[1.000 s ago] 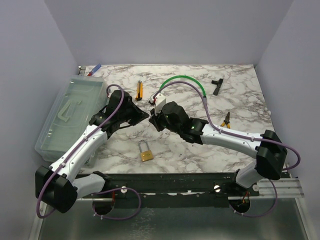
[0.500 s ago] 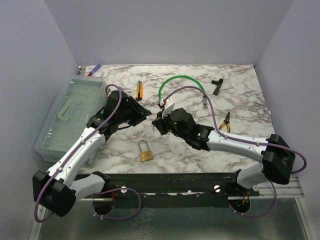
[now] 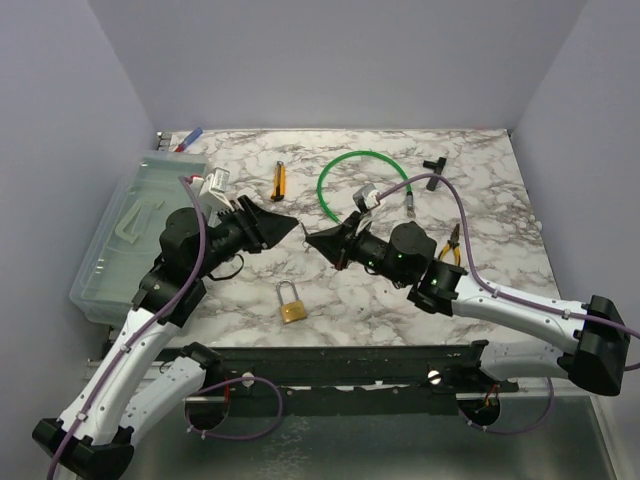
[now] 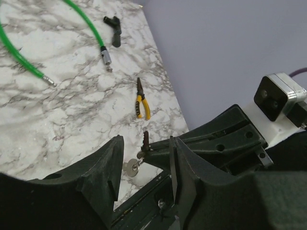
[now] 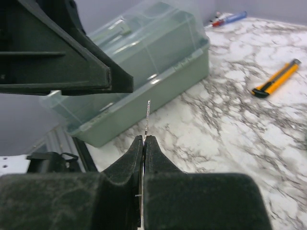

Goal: Unlock with the key

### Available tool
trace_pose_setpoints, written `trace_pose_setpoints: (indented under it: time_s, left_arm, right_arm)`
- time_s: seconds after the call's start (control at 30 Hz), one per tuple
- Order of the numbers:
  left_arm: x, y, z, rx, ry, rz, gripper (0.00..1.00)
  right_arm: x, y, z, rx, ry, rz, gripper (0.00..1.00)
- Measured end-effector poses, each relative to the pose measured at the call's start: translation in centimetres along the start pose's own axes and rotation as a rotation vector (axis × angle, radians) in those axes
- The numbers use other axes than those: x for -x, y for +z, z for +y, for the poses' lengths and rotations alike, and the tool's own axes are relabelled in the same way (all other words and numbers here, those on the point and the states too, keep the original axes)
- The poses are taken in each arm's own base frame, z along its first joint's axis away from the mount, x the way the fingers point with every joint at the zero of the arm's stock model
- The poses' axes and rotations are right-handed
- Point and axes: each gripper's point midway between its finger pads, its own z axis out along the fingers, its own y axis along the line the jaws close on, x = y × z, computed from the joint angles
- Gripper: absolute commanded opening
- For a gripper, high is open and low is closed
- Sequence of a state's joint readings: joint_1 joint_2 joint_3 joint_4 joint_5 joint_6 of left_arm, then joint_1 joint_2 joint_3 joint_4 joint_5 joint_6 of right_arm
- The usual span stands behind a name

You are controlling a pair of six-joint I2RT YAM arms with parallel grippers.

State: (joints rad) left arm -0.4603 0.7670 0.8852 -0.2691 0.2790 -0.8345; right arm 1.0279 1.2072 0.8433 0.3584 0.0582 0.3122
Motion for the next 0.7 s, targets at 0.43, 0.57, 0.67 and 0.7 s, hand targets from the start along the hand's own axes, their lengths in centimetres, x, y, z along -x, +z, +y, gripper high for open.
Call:
trace_pose_setpoints:
  time_s: [0.43,0.57,0.67,0.7]
  left_arm:
    - [-1.9,0.4,-2.6,-0.213,0.060,0.092,0.12]
    - [-1.9,0.3,-3.1,-0.244,0.053,0.097,0.00]
    - [-1.9,0.4,-3.3,-0.254,0.050,0.093,0.00]
    - [-1.8,0.4,-3.3,-0.257,0.050,0.091,0.00]
  right_arm:
    - [1.6,-0.7,3.4,0.167,0.055,-0.031,0.01]
    - [1.8,-0.7,3.7,0.180,0.062,-0.038,0.00]
    - [1.9,-0.8,3.7,0.182,0.066,-0.042,0.01]
    - [2.0,-0.8,3.7,0.182,0.067,-0.043,0.06]
